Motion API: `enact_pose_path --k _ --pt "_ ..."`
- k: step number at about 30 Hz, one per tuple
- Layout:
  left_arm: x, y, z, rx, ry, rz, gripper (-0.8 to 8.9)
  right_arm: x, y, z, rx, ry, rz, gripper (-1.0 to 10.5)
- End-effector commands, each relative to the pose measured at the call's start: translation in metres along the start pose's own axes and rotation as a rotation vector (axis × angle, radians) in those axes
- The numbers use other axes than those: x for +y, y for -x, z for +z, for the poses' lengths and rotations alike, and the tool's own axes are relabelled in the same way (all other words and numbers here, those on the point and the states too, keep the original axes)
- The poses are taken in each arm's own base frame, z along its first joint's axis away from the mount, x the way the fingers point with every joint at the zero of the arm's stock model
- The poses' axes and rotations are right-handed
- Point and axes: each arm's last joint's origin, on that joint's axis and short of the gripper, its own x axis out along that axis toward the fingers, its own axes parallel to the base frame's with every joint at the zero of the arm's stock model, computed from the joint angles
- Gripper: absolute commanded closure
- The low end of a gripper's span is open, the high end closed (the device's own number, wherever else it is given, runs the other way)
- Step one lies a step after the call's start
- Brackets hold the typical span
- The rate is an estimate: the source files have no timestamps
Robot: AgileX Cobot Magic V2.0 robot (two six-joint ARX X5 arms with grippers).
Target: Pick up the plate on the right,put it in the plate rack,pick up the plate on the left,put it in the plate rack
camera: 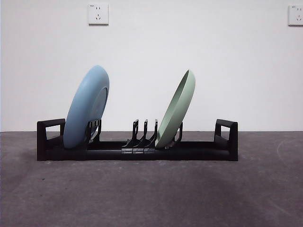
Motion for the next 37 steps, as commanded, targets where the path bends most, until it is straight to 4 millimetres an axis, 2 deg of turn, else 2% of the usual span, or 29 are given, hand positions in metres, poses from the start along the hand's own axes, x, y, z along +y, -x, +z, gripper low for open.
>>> enact_pose_path --k 1,7,37 --pt "0.000 -0.004 -0.019 0.016 0.013 0.008 8.15 0.000 0.000 0.000 -0.004 -0.006 -0.002 9.4" --pt "0.000 -0.010 -0.040 0.063 0.039 0.024 8.15 0.000 0.000 0.000 -0.004 -0.007 -0.001 9.4" --pt "0.000 -0.010 -0.039 0.056 0.043 0.026 8.15 0.000 0.000 -0.001 -0.002 -0.006 -0.002 9.4"
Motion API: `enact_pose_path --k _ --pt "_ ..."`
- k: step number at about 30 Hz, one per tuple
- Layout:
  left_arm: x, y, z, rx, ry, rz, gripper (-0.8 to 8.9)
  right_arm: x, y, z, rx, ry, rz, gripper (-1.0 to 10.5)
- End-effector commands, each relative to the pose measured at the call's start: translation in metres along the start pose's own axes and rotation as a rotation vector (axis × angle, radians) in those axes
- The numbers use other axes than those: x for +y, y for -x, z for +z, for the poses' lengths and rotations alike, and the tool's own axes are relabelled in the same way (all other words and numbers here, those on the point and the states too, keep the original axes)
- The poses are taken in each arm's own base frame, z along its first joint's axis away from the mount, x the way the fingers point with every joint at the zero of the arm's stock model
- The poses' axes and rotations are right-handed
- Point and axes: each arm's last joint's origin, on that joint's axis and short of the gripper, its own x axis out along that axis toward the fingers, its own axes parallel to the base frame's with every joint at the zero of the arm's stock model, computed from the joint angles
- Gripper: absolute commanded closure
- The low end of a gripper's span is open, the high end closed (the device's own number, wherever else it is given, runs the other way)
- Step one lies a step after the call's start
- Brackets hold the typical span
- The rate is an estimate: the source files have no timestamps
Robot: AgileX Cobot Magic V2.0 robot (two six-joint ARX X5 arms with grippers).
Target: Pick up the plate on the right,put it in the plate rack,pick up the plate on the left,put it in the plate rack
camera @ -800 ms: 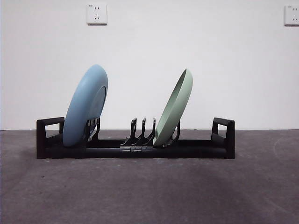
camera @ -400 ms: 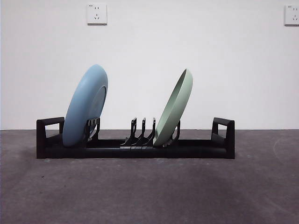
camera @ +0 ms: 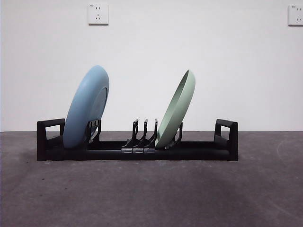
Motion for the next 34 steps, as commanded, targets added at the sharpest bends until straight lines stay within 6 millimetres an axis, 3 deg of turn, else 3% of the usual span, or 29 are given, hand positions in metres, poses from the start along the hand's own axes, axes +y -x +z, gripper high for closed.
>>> enact_pose_path --k 1,14,20,27,34 --pt "0.000 -0.002 -0.004 0.004 0.008 0.005 8.15 0.000 0.000 0.000 -0.003 -0.006 -0.002 9.4" --pt "0.000 -0.002 -0.004 0.004 0.009 0.005 8.15 0.000 0.001 0.000 -0.009 -0.006 -0.004 9.4" --pt "0.000 -0.002 -0.004 0.004 0.008 0.005 8.15 -0.004 0.014 -0.005 -0.111 0.069 -0.041 9.4" --pt "0.000 -0.002 -0.004 0.004 0.008 0.005 8.15 -0.014 0.001 -0.053 -0.255 0.059 -0.036 9.4" --pt "0.000 -0.002 -0.004 0.004 0.008 0.005 8.15 -0.016 -0.018 -0.098 -0.207 0.059 0.000 9.4"
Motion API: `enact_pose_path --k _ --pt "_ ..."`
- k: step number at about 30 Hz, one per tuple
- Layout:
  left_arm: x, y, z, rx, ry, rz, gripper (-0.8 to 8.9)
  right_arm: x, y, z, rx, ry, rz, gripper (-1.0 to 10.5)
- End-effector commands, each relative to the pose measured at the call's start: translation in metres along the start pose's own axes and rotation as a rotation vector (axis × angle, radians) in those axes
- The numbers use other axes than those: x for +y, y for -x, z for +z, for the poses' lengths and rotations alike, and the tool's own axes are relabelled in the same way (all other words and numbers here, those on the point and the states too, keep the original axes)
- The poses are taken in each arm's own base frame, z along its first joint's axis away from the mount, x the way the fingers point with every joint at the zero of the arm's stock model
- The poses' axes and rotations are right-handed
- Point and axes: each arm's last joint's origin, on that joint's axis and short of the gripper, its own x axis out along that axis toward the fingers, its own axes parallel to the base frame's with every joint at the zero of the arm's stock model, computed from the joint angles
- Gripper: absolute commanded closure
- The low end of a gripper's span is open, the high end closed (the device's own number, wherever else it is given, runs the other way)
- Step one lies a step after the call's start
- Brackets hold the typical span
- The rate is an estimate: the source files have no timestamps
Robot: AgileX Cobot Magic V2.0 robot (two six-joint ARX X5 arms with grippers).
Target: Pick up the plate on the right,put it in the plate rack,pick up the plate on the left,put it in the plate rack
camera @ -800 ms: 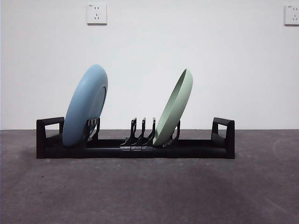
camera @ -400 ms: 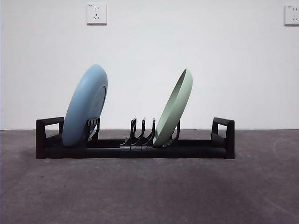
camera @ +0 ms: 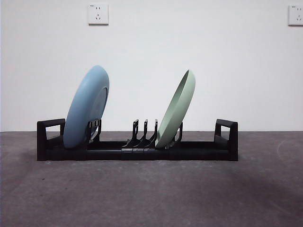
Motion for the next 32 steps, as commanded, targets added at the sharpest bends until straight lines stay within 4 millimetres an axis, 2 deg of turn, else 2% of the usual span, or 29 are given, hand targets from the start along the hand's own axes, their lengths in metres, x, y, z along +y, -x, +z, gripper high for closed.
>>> enact_pose_path --k 1,11,32 --pt "0.000 -0.002 -0.004 0.004 0.008 0.005 8.15 0.001 -0.003 -0.012 0.008 0.005 0.009 9.4" --pt "0.000 -0.002 -0.004 0.004 0.008 0.005 8.15 0.002 -0.009 -0.033 0.072 -0.004 0.026 9.4" --pt "0.000 -0.002 -0.004 0.004 0.008 0.005 8.15 0.002 -0.009 -0.033 0.074 -0.019 0.022 9.4"
